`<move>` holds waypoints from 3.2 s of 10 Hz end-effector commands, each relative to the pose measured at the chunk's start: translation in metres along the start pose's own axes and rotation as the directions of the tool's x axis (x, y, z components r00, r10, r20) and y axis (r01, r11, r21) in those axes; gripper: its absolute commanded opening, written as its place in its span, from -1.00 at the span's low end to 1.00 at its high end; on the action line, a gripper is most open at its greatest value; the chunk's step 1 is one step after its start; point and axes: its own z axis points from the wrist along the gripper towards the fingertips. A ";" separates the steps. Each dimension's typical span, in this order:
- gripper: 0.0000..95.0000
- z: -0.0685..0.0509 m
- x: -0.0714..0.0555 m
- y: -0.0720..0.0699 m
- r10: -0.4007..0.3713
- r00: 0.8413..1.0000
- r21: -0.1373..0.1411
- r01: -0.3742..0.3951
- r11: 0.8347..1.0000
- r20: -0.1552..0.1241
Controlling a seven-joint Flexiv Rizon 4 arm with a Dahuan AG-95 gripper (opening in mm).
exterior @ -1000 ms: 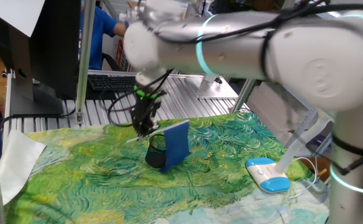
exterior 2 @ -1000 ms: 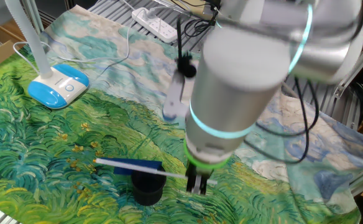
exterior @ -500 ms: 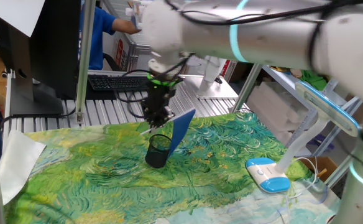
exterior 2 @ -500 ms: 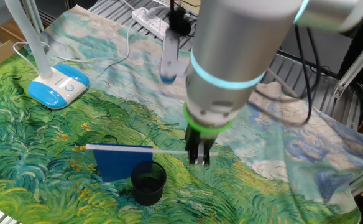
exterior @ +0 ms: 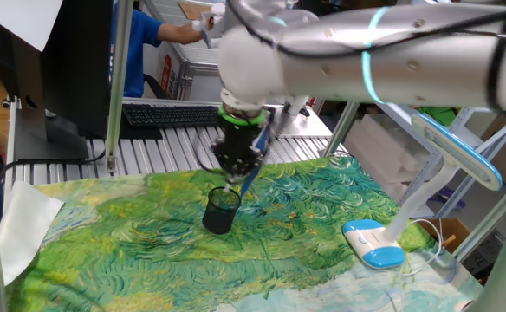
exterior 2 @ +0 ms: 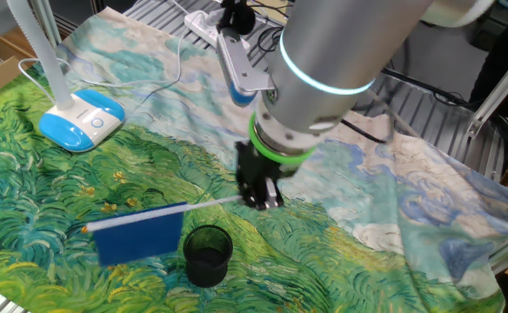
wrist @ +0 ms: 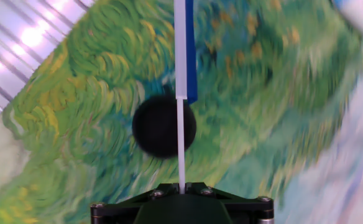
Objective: Wave the flag
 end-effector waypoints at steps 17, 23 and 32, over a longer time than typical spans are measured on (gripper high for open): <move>-1.00 0.041 -0.071 -0.061 -0.382 0.924 -0.218 0.367 0.905 -0.032; -1.00 -0.001 -0.009 0.004 -0.061 0.956 -0.385 -0.057 0.921 -0.286; -1.00 -0.025 0.054 0.069 0.043 0.968 -0.214 -0.098 0.972 -0.247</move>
